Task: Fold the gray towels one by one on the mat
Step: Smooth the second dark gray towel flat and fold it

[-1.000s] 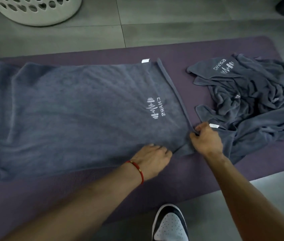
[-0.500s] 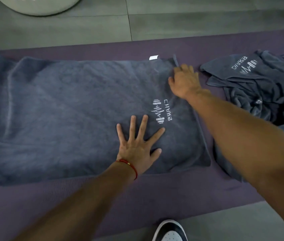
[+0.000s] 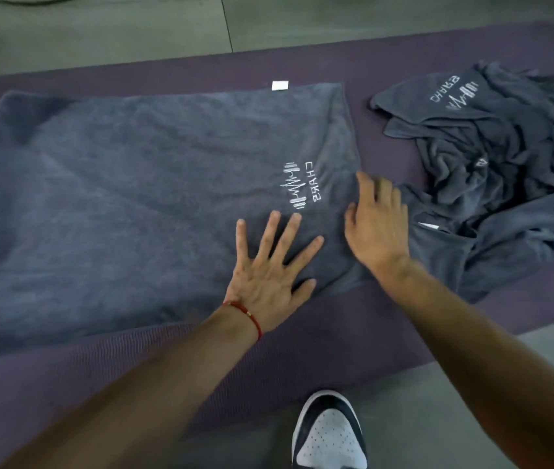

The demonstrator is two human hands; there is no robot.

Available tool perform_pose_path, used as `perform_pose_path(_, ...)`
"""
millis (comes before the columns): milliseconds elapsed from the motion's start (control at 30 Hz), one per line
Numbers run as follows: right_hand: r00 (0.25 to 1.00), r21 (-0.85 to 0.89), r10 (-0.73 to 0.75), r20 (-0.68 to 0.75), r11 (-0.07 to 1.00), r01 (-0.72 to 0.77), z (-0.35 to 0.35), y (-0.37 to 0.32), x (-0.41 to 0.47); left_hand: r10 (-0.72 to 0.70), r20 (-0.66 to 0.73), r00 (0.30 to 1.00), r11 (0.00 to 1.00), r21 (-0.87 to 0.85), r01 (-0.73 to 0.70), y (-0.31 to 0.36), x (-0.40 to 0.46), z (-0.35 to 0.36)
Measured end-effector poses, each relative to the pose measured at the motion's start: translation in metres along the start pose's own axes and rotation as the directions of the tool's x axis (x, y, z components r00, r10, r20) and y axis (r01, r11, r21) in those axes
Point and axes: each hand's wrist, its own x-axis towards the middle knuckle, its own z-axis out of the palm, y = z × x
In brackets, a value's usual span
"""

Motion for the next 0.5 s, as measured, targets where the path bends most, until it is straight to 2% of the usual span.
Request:
perform_pose_path(100,0.997,0.028,0.082,-0.008,0.996,-0.081,-0.004,0.023,-0.051,0.035,0.001,0.999,0.999,-0.023,-0.035,0.013,-0.027,0.008)
perform_pose_path(233,0.983,0.116,0.143,0.118,0.981,-0.156,-0.012,0.045,-0.069,0.036,0.049,0.998,0.999,-0.022,-0.035,0.017,-0.057,0.01)
perform_pose_path(300,0.977,0.058,0.165,0.134,0.983,-0.173,-0.017,0.045,-0.069,0.027,0.028,0.999,1.0,0.014,-0.027,0.005,-0.068,0.003)
perform_pose_path(333,0.979,-0.028,0.164,0.118,0.986,-0.162,-0.021,0.04,-0.067,0.015,0.017,1.0,0.999,0.031,-0.015,-0.006,-0.074,-0.001)
perform_pose_path(433,0.998,-0.264,0.019,0.054,0.964,-0.004,-0.026,0.009,-0.058,-0.068,0.016,0.998,0.993,0.095,0.066,-0.05,-0.092,-0.013)
perform_pose_path(500,0.981,-0.261,-0.177,0.074,0.946,0.191,-0.025,-0.022,-0.048,-0.183,0.037,0.982,0.977,0.121,0.177,-0.083,-0.109,-0.023)
